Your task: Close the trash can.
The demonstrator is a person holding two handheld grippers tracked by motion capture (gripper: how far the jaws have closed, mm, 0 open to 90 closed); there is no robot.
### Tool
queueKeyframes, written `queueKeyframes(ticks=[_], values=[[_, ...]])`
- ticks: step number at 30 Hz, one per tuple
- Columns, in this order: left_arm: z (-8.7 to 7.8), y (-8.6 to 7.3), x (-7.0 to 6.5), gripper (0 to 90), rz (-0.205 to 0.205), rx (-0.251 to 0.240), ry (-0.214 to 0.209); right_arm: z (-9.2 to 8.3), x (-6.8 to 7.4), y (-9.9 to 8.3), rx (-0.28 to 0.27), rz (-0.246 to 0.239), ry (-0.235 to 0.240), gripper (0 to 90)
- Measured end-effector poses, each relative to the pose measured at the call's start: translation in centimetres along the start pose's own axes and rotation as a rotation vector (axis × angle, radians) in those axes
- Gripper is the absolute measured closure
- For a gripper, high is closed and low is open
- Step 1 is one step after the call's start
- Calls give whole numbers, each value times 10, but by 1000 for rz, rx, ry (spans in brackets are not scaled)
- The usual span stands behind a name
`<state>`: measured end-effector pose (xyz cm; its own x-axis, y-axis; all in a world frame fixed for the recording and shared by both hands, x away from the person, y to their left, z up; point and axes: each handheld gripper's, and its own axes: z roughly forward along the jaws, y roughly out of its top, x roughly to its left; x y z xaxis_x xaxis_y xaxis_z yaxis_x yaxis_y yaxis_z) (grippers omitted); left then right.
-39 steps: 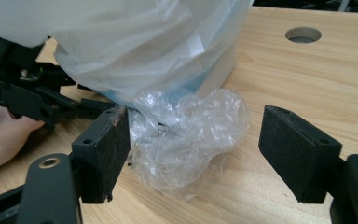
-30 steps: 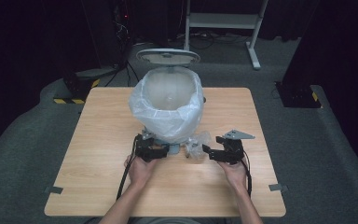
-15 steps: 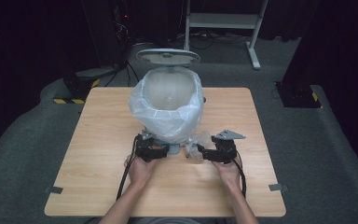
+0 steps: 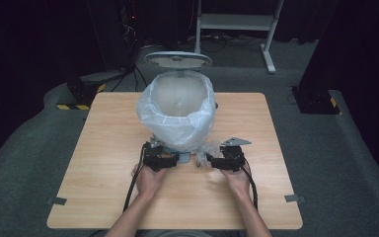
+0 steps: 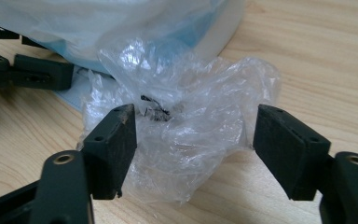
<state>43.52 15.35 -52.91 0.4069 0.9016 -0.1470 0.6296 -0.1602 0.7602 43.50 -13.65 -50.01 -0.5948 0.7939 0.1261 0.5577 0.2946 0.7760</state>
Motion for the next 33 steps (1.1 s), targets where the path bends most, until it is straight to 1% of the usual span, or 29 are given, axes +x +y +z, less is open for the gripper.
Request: queueKeyframes(ticks=[3,7,13,17,20,23,28,30,33], values=[[0,0,0,135,0,0,0,3,-1,-2,5,4,7,350],[0,0,0,136,-1,-2,0,7,-1,-5,33,1,16,396],[0,0,0,136,0,0,0,14,-4,-8,71,15,38,522],[0,0,0,137,-2,-3,-1,17,-6,-9,94,26,56,572],[0,0,0,137,-1,-3,-1,18,-7,-10,110,27,56,610],[0,0,0,137,-2,-3,-1,17,-7,-12,108,21,45,664],[0,0,0,138,-2,-2,-4,16,-8,-14,102,14,48,735],[0,0,0,138,-2,-3,-1,16,-8,-15,99,7,54,777],[0,0,0,138,-1,-3,0,14,-8,-15,88,11,55,813]])
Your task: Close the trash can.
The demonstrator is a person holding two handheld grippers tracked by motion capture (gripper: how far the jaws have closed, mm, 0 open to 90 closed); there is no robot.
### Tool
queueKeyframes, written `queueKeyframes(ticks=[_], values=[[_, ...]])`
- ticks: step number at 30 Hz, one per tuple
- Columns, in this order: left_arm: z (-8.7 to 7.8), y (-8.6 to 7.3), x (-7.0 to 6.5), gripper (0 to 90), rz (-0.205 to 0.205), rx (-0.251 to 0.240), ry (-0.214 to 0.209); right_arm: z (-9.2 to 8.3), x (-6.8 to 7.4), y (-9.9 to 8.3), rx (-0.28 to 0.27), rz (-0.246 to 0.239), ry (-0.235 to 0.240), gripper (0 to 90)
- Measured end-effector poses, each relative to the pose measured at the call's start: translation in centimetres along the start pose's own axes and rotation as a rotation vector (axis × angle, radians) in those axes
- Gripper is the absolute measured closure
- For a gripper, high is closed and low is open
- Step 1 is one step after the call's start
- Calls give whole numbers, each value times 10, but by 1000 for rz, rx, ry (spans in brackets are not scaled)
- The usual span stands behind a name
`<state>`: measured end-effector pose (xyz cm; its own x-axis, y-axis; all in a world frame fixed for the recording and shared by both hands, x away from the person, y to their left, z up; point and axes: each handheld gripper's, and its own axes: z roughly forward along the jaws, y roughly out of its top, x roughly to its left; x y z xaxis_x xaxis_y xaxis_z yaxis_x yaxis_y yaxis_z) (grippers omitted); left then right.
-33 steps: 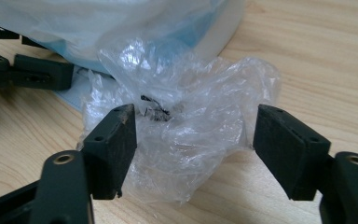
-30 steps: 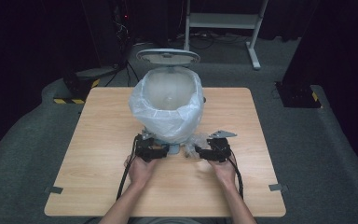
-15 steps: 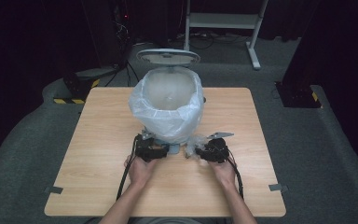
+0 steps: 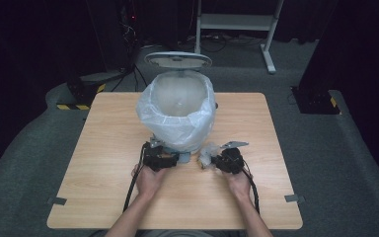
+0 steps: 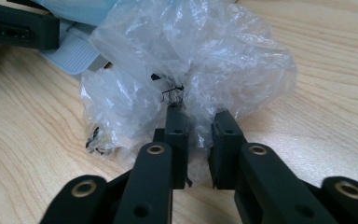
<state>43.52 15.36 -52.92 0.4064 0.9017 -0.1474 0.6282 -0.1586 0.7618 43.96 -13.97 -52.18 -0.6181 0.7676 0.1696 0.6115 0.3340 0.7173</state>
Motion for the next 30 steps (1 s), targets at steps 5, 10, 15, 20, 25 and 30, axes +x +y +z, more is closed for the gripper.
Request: queueKeyframes(ticks=[5,10,15,20,25,30], values=[[0,0,0,138,-1,0,-1,-3,1,0,-11,-11,4,832],[0,0,0,138,0,0,0,-11,1,0,-33,-17,2,837],[0,0,0,138,-1,0,-1,-20,-1,1,-48,-24,0,836],[0,0,0,139,-1,-1,0,-28,-5,0,-63,-14,4,841],[0,0,0,139,0,0,1,-39,-6,-2,-97,-13,-7,847],[0,0,0,139,4,4,-1,-51,-9,1,-112,-8,-7,849]])
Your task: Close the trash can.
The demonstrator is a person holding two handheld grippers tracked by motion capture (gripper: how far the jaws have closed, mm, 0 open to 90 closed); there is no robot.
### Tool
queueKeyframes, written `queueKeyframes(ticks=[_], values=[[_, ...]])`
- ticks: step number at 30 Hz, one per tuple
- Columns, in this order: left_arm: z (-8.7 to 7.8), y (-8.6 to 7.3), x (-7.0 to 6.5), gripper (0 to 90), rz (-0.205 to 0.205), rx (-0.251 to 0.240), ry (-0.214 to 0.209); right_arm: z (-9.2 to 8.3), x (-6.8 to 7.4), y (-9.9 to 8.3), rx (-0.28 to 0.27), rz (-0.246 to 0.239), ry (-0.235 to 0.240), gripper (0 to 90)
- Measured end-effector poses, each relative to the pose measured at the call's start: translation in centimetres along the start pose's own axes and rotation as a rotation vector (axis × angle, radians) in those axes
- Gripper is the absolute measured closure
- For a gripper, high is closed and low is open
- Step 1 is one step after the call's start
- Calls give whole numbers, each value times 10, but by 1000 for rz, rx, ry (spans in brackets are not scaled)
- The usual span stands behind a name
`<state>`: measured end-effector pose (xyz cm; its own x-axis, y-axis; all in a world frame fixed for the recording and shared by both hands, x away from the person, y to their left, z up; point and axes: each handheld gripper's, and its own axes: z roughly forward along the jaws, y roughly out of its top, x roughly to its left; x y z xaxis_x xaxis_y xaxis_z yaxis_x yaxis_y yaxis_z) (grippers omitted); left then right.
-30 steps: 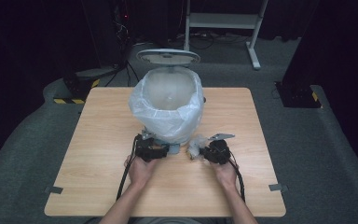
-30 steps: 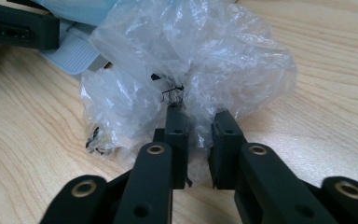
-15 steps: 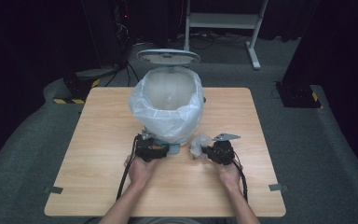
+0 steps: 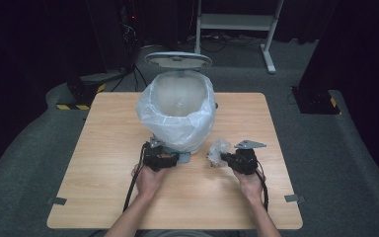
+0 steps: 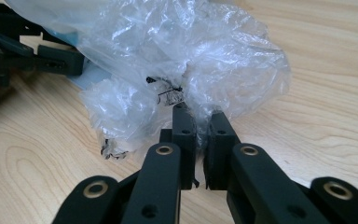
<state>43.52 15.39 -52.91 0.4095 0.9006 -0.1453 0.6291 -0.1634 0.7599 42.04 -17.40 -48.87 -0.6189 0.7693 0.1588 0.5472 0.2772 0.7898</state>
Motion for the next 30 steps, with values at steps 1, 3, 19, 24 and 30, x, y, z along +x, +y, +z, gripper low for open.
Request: queueKeyframes(ticks=[1,3,19,24,30], values=[[0,0,0,139,-2,-2,0,-2,0,1,-4,1,0,849],[0,0,0,139,3,2,-1,-7,-1,1,-12,6,-2,850],[0,0,0,140,-2,0,-5,-19,0,7,-13,11,2,854],[0,0,0,141,-1,2,-5,-26,0,11,-26,6,5,854],[0,0,0,141,-2,2,-6,-33,0,16,-34,7,12,855]])
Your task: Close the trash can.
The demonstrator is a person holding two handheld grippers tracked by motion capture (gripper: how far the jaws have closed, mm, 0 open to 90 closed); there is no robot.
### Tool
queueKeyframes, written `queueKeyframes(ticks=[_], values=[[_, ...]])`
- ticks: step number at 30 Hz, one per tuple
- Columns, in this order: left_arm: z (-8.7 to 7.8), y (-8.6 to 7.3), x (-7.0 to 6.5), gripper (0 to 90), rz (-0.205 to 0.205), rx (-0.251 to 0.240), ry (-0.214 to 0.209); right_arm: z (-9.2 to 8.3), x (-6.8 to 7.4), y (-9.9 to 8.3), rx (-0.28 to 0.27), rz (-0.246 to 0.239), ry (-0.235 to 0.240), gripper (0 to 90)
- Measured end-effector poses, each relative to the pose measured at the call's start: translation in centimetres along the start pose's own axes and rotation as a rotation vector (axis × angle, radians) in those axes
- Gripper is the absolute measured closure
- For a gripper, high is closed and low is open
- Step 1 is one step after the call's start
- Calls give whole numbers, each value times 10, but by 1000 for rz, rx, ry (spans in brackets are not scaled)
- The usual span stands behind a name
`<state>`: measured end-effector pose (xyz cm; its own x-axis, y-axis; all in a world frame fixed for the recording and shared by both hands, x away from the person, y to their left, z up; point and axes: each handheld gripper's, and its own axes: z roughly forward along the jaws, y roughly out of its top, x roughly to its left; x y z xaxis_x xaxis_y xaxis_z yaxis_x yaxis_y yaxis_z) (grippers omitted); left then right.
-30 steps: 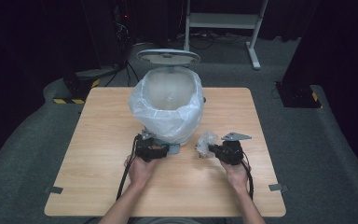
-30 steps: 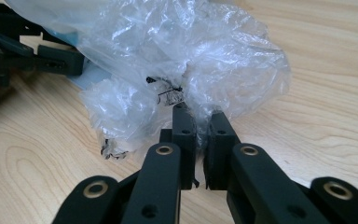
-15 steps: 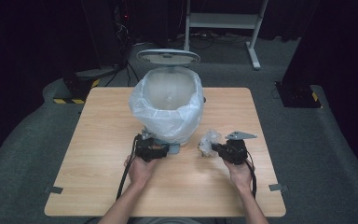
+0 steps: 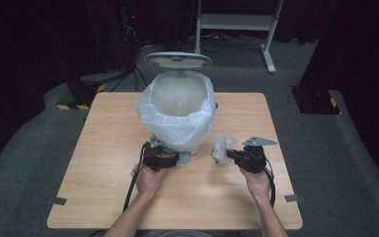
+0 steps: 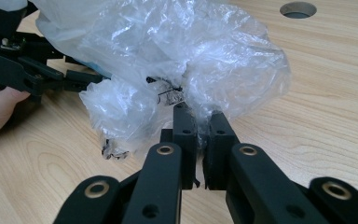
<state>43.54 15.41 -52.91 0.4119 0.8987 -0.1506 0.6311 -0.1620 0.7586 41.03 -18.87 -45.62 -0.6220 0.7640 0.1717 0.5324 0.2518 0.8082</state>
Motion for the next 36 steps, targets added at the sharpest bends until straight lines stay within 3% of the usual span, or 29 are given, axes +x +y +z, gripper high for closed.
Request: queueKeyframes(ticks=[11,21,36], values=[[0,0,0,141,0,-1,1,-12,-2,3,-13,23,1,857],[0,0,0,141,0,-1,1,-28,-1,10,-31,16,2,857],[0,0,0,142,0,-1,-1,-34,2,23,-26,-10,32,857]])
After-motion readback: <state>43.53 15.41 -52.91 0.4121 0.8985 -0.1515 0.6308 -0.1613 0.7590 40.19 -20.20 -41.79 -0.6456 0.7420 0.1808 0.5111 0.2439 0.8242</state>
